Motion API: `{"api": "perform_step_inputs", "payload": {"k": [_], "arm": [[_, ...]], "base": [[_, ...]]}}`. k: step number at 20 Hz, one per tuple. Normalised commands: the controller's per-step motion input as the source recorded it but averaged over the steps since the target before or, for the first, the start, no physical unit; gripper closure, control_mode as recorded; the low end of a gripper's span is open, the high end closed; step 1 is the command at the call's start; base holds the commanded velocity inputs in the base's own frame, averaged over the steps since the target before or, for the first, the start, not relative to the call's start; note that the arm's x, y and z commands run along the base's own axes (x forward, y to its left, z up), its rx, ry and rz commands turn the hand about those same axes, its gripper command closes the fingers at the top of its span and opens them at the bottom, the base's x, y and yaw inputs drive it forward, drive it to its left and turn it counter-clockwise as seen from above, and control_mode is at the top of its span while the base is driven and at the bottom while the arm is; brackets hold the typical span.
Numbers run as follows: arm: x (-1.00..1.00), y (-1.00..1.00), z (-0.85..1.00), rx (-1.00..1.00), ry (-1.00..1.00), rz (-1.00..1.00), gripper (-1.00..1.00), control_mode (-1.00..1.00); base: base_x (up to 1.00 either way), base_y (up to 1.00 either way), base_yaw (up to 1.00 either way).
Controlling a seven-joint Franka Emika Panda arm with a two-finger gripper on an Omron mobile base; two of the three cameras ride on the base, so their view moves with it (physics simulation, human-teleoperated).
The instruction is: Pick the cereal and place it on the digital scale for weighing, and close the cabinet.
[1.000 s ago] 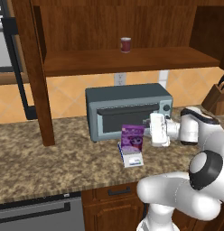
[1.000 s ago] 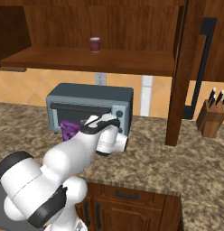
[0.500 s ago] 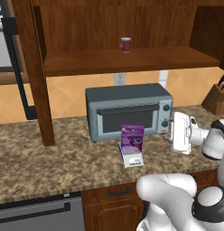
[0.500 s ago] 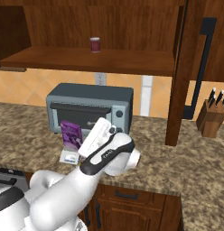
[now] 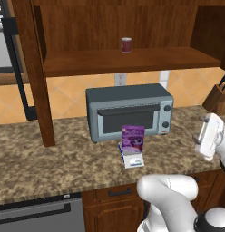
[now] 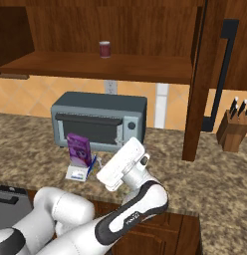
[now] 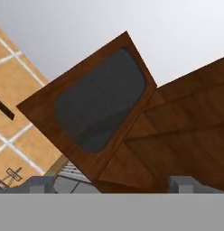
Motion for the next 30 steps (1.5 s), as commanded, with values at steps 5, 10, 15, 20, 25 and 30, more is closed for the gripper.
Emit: {"api": "perform_step_inputs", "payload": {"k": [5, 10, 15, 20, 25, 30], "arm": [[-0.6, -1.0, 0.62, 0.31, -0.29, 0.0, -1.0, -1.0], [-0.37, -0.95, 0.55, 0.32, -0.18, 0.0, -1.0, -1.0], [-0.08, -0.9, 0.49, 0.27, 0.0, 0.0, -1.0, -1.0], [0.02, -0.57, 0.14, 0.14, 0.18, 0.0, -1.0, -1.0], [0.12, -0.04, -0.34, 0.0, 0.14, 0.0, -1.0, -1.0], [0.29, -0.5, -0.14, 0.1, 0.22, 0.02, -1.0, -1.0]], "base": [[0.0, 0.0, 0.0], [0.0, 0.0, 0.0], [0.0, 0.0, 0.0], [0.0, 0.0, 0.0], [0.0, 0.0, 0.0], [0.0, 0.0, 0.0]]}}
